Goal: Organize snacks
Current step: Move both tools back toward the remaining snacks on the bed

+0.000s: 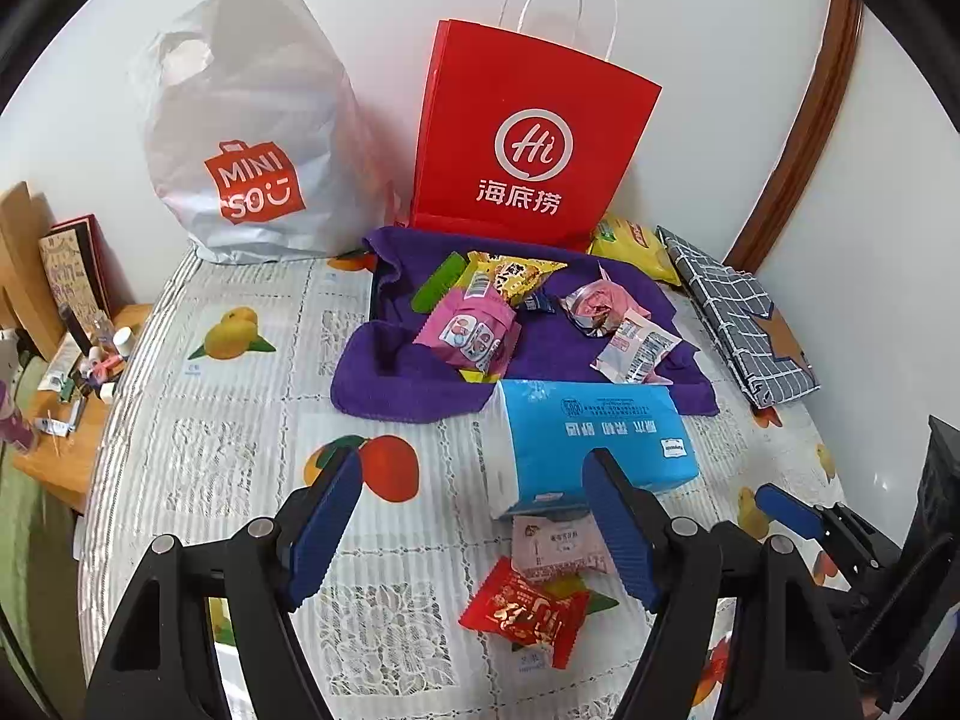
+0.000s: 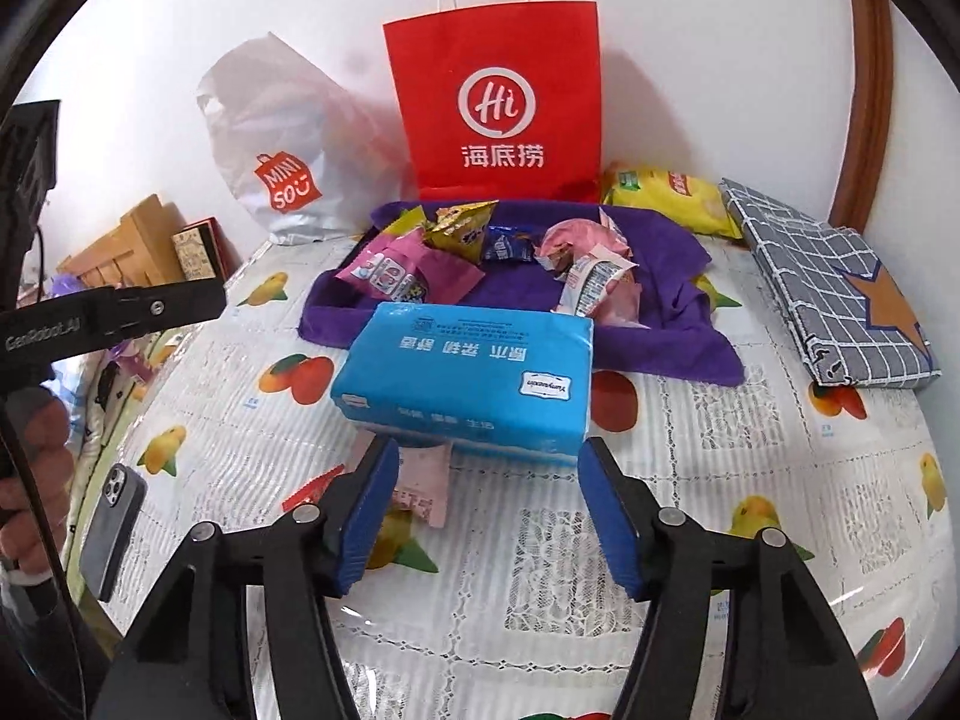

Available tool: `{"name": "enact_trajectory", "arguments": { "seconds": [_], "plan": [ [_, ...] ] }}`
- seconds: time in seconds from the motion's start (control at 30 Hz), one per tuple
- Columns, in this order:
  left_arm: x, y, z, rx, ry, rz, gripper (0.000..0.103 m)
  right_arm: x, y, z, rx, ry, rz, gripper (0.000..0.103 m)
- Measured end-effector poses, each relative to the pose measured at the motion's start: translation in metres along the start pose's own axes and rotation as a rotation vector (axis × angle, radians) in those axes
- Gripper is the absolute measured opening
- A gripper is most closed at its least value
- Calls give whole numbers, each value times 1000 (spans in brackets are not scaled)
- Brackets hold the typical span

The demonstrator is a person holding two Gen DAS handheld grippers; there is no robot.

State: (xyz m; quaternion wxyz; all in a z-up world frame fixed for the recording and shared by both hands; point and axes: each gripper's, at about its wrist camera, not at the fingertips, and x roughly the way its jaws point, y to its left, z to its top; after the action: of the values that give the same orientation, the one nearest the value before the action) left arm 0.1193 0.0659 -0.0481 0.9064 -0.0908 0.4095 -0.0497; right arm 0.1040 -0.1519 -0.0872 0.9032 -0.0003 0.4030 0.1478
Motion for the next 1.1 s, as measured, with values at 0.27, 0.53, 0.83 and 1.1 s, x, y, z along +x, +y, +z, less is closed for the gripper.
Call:
{"name": "enact_trajectory", "arguments": {
  "seconds": [0.27,0.53,0.83,1.1],
  "plan": [
    [1,12,-8,-25,-3,22,73,15,5,-5,-2,65,36,55],
    [6,28,-17,-29,14,30,74,36,16,-11,2,91,60,55],
    [23,54,-25,-81,52,27,75,71,29,-14,-6,156,66,57],
    [28,65,-28,-102,62,15,75,96,30,-17,5,204,53,57]
  ]
}}
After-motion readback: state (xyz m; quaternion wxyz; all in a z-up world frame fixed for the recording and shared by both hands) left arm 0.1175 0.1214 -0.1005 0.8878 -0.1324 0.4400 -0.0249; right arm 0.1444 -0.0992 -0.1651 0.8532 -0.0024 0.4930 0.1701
